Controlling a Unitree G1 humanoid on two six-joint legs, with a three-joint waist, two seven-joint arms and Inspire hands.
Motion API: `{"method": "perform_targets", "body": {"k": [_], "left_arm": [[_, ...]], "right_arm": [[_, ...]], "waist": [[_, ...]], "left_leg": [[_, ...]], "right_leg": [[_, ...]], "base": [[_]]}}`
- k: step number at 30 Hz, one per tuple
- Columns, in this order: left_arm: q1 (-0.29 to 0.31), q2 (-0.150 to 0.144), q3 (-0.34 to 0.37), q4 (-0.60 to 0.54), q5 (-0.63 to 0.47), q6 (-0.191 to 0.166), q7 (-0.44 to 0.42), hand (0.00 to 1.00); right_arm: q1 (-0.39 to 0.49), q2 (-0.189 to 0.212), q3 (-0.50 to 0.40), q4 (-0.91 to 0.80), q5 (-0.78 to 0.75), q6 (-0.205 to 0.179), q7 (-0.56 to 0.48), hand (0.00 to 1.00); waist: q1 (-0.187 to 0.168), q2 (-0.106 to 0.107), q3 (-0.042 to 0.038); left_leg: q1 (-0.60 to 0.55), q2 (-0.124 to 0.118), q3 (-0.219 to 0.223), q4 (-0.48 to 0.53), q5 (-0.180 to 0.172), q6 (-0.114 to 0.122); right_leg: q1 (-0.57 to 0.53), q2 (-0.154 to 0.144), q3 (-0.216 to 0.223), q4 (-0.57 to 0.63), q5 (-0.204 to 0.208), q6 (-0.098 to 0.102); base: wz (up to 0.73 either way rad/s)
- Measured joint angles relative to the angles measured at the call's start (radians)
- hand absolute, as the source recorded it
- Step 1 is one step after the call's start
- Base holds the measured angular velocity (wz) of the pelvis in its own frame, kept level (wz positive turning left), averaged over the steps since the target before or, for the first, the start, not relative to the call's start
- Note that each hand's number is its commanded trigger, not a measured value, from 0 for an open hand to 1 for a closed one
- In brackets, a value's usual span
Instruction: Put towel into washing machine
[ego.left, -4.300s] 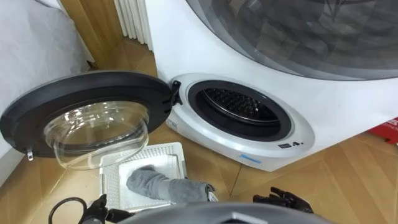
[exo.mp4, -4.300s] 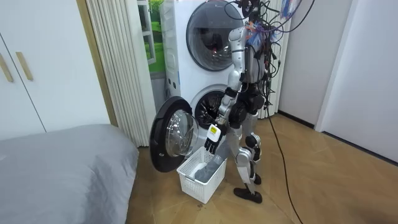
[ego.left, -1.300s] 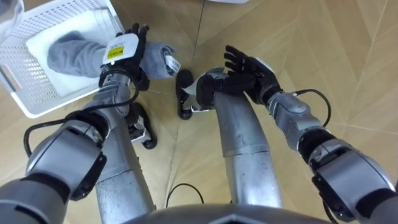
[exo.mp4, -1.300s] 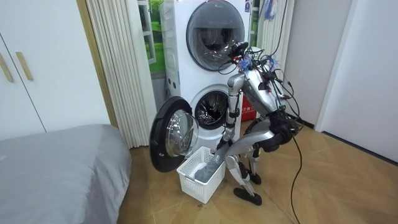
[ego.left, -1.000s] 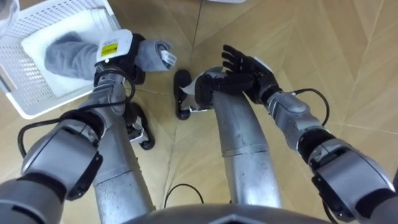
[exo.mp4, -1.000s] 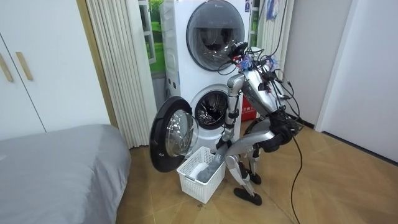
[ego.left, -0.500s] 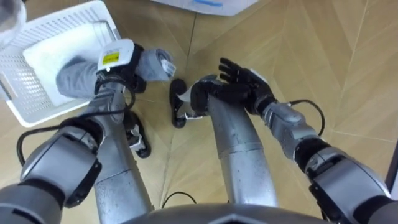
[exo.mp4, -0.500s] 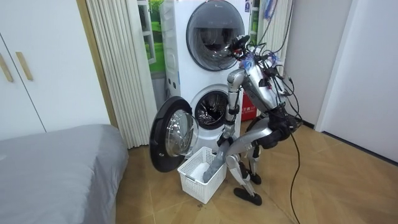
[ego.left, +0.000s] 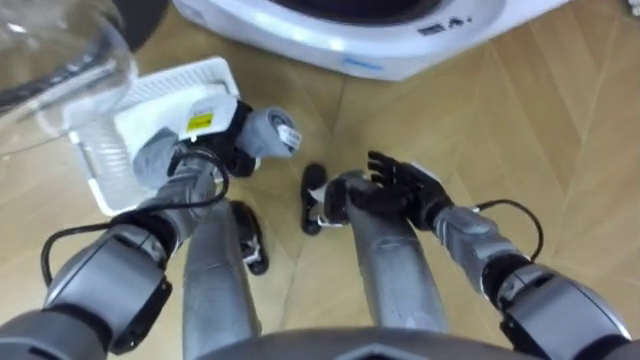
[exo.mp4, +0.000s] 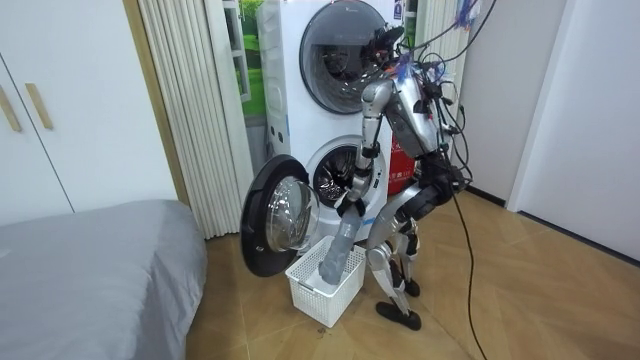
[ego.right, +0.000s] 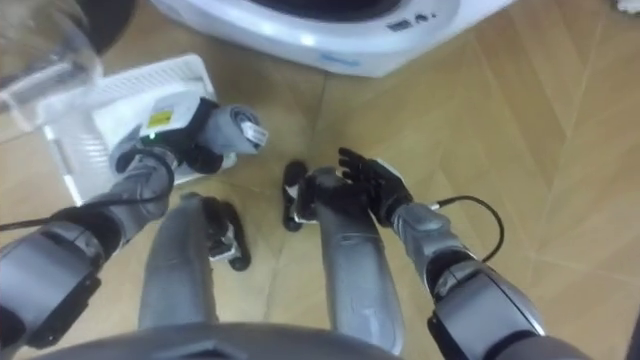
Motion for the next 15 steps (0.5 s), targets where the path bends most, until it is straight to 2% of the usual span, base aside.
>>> {"method": "perform_targets", "body": {"k": [3,6,9,11,13,15], "left_arm": [[0.001,-0.006,0.023,-0.025,-0.070,-0.002,0.003,1.00],[0.003,-0.015,0.046,-0.082,-0.147,-0.009,0.003,1.00],[0.024,-0.023,0.072,-0.138,-0.239,-0.034,-0.002,1.00],[0.041,-0.042,0.077,-0.177,-0.312,-0.037,-0.021,1.00],[0.066,-0.065,0.069,-0.228,-0.404,-0.038,-0.072,1.00],[0.084,-0.075,0.050,-0.271,-0.472,-0.038,-0.127,1.00]], "right_arm": [[0.000,-0.008,0.002,0.006,-0.017,0.013,-0.003,0.00],[0.001,-0.018,0.002,0.005,-0.017,0.021,-0.008,0.00],[-0.004,-0.018,-0.010,0.004,-0.069,0.021,-0.008,0.00],[-0.009,-0.019,-0.013,0.004,-0.083,0.026,-0.008,0.00],[-0.011,-0.019,-0.019,0.002,-0.102,0.033,-0.009,0.00],[-0.011,-0.024,-0.019,-0.003,-0.101,0.043,-0.008,0.00]], "waist": [[0.010,0.009,0.0001],[0.034,0.014,0.0014],[0.035,0.016,0.0011],[0.036,0.019,0.0007],[0.046,0.019,0.0004],[0.058,0.019,-0.0002]], "left_leg": [[0.044,-0.017,0.005,-0.051,0.021,0.005],[0.057,-0.016,0.004,-0.060,0.022,0.004],[0.060,-0.016,0.005,-0.063,0.023,0.005],[0.060,-0.016,0.005,-0.064,0.023,0.005],[0.061,-0.017,0.005,-0.067,0.024,0.004],[0.060,-0.018,0.005,-0.071,0.025,0.003]], "right_leg": [[0.040,-0.014,0.000,-0.031,0.004,0.007],[0.054,-0.015,-0.006,-0.042,0.004,0.007],[0.058,-0.015,-0.007,-0.043,0.005,0.008],[0.058,-0.015,-0.007,-0.045,0.005,0.008],[0.058,-0.016,-0.008,-0.046,0.005,0.008],[0.058,-0.015,-0.009,-0.051,0.005,0.008]], "base": [[0.13],[0.02],[0.00],[0.00],[0.00],[0.00]]}}
